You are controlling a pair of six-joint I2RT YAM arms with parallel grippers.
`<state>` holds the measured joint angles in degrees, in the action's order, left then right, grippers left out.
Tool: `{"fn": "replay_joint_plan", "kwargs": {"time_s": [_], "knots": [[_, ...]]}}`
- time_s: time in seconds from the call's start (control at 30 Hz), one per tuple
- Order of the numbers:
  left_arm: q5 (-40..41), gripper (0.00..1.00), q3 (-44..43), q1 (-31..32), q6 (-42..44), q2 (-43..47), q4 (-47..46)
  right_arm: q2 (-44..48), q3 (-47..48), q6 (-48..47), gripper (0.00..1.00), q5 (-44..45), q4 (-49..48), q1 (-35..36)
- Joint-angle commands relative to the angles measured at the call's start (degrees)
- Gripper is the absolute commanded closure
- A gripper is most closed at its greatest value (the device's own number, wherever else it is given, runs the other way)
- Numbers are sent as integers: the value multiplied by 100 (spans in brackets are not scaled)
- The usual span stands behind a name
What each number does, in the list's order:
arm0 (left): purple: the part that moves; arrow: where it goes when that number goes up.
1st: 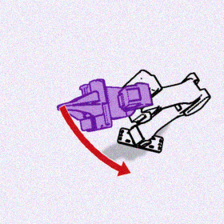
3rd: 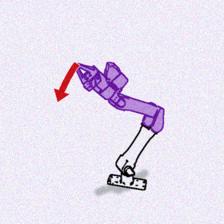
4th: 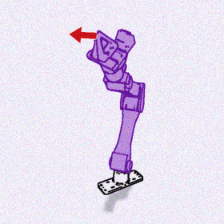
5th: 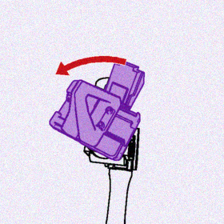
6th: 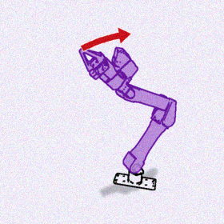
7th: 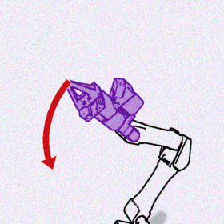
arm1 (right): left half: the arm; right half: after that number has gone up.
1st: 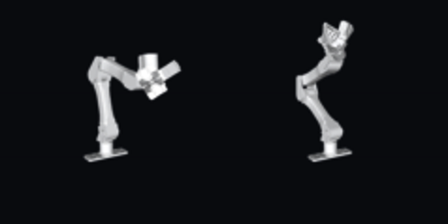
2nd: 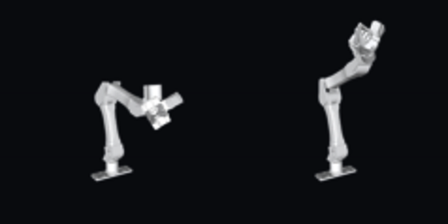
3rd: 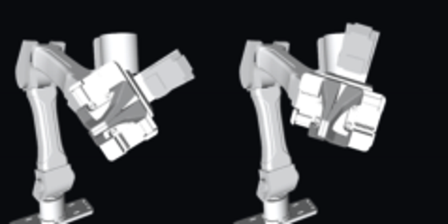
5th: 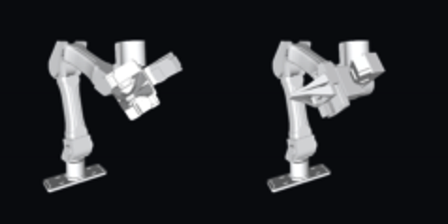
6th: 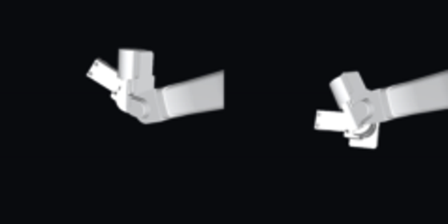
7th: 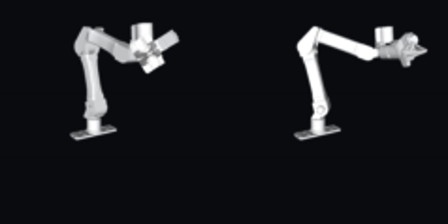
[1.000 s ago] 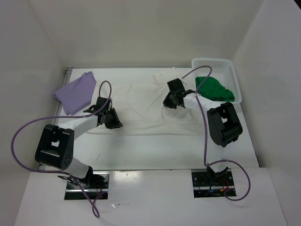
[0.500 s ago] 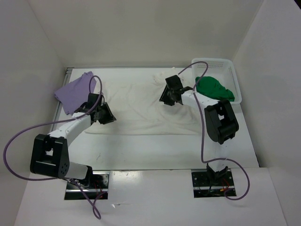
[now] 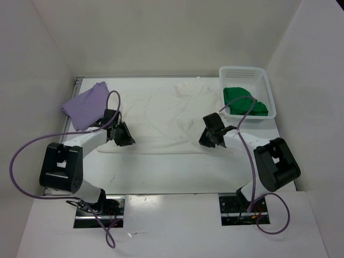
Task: Fold and stack the t-shirts
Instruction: Fold the flattened T-shirt at the center of the board.
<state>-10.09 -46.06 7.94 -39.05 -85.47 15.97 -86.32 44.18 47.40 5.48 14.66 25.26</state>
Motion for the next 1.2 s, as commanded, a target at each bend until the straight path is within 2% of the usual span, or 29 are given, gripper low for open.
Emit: {"fn": "replay_joint_plan", "kwargs": {"time_s": [0.0, 0.13, 0.23, 0.3, 0.43, 0.5, 0.7, 0.77, 0.83, 0.9, 0.93, 0.97, 1.0, 1.03, 1.13, 1.17], "knots": [[-309, 71, 132, -39, -23, -373, -287, -190, -6, 138, 95, 173, -428, 50], [-723, 71, 510, -91, -349, -699, -612, -368, -234, 348, 95, 50, -595, 50], [-775, 66, 870, -152, -463, -699, -612, -298, -533, 524, 97, -28, -534, 50], [-1283, 64, 1246, -415, -463, -638, -612, -79, -910, 779, 97, -265, -534, 102], [-1776, 57, 1609, -601, -647, -305, -499, 852, -1517, 1262, 97, -512, -131, 102], [-1935, 54, 1723, -601, -736, 82, -332, 1660, -1842, 1508, 97, -679, 218, 102], [-1980, 50, 1592, -548, -911, 1549, 915, 3986, -2502, 2141, 98, -1065, 1486, 102], [-1980, 46, 1513, -548, -912, 2066, 1373, 4412, -2625, 2204, 98, -1188, 1899, 102], [-1788, 45, 1277, -548, -693, 2149, 1653, 4782, -2538, 2196, 96, -1137, 1962, 102], [-1672, 48, 811, -548, -692, 1912, 1393, 4556, -2100, 2020, 95, -865, 1788, 102], [-1585, 51, 583, -496, -640, 1798, 1287, 3876, -1907, 1688, 95, -768, 1656, 102], [-1462, 61, 363, -443, -639, 1580, 1190, 3442, -1444, 1494, 95, -645, 1428, 102], [-1348, 65, 31, -295, -639, 1482, 1085, 3003, -1195, 1292, 95, -383, 1322, 102], [-1199, 68, -51, -207, -639, 1385, 823, 2250, -958, 1107, 94, -267, 1181, 102], [-1039, 73, 9, 127, -840, 797, 243, 1271, -324, 649, 94, -126, 443, 24], [-1039, 74, 79, 207, -954, 482, 127, 676, -53, 596, 94, -73, 372, 23]]}}
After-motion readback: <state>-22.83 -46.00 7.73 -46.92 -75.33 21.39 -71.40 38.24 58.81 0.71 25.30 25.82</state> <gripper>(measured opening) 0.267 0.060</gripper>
